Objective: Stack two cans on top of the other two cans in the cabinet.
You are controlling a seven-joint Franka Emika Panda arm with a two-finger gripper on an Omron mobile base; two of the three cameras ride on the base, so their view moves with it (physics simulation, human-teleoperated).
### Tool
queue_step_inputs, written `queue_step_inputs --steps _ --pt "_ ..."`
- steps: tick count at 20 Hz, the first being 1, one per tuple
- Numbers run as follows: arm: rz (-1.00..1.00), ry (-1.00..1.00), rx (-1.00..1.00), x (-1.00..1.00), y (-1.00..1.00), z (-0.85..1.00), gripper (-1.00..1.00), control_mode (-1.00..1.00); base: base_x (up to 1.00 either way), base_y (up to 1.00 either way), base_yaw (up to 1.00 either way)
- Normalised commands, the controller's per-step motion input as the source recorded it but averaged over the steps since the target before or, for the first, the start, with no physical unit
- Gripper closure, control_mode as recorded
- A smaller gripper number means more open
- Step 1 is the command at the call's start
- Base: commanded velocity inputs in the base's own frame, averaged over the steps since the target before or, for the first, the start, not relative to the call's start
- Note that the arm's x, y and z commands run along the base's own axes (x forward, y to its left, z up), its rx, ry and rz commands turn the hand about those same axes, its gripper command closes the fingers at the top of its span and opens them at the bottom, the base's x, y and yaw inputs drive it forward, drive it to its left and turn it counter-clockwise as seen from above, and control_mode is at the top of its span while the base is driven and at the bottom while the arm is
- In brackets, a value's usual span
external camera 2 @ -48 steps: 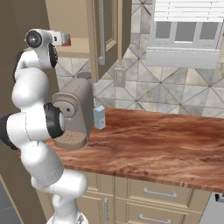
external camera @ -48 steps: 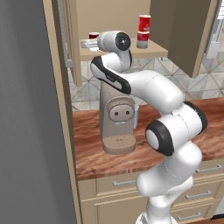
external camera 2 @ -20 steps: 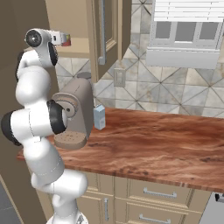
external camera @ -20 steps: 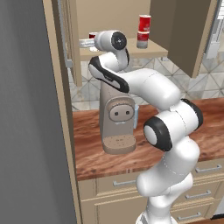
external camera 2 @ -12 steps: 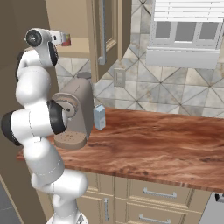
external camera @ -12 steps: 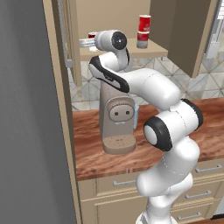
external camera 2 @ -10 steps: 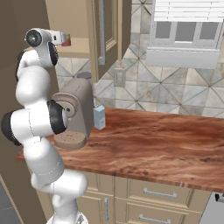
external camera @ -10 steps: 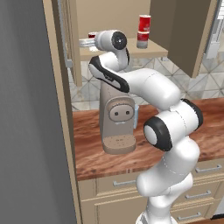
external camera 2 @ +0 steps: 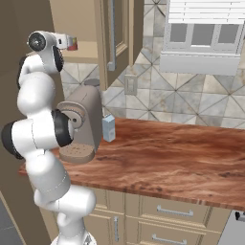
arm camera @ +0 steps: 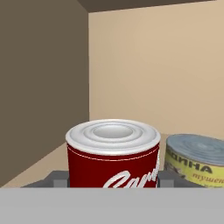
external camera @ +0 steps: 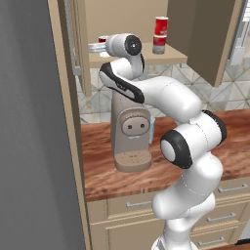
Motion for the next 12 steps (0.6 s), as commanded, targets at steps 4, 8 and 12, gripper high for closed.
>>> queue_step_inputs --steps 4,8,12 --pt "0.0 0.0 0.0 -0.09 -0.04 0.19 1.0 -1.0 0.0 0.0 0.0" --pt "0.0 0.0 0.0 -0.13 -0.05 0.38 1.0 -1.0 0.0 0.0 0.0" --pt "0.0 0.0 0.0 -0.15 -0.08 0.36 1.0 -1.0 0.0 0.0 0.0"
